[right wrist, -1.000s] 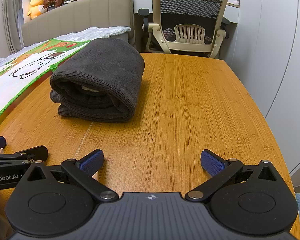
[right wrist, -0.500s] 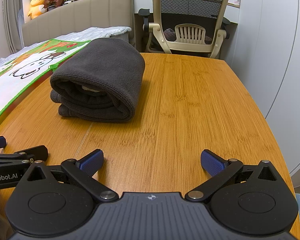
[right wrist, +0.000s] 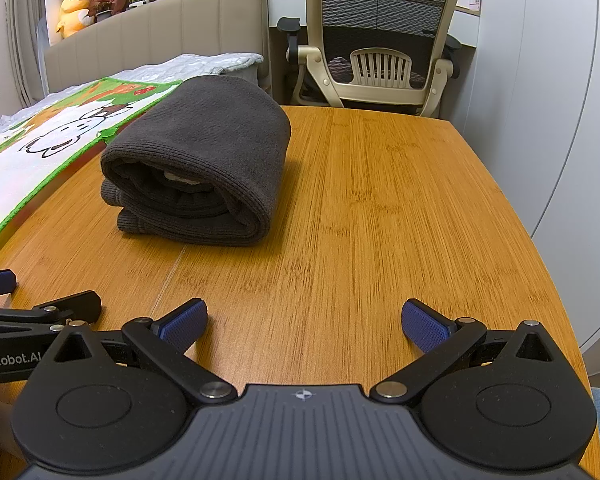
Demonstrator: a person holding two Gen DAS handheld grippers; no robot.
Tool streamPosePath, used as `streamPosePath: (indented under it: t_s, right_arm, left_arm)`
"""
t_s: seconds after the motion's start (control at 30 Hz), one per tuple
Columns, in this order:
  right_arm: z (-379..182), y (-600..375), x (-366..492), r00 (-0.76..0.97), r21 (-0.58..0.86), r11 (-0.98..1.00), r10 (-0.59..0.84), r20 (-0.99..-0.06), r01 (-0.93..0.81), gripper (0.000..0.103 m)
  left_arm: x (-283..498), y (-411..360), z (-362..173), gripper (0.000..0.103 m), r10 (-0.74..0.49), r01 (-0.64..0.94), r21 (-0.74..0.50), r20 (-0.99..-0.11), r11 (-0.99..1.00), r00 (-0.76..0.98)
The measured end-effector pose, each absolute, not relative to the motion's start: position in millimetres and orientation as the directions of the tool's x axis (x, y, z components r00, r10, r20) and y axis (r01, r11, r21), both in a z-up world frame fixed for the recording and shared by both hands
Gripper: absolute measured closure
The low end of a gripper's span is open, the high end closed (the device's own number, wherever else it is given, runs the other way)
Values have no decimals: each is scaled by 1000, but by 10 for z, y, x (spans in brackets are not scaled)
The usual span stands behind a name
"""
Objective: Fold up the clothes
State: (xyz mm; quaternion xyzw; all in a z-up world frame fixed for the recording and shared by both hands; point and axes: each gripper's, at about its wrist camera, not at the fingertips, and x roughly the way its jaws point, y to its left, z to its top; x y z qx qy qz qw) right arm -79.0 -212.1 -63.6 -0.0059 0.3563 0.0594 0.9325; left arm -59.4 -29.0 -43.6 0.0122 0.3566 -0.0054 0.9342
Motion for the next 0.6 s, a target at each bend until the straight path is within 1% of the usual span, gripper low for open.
streamPosePath:
  t_s: [0.6]
  right_arm:
    - [-640,-2110,-790,739,26,993,100,-666,-111,0]
  left_arm:
    - [-599,-290,-438,0,-4,20,17,-665,1000,747]
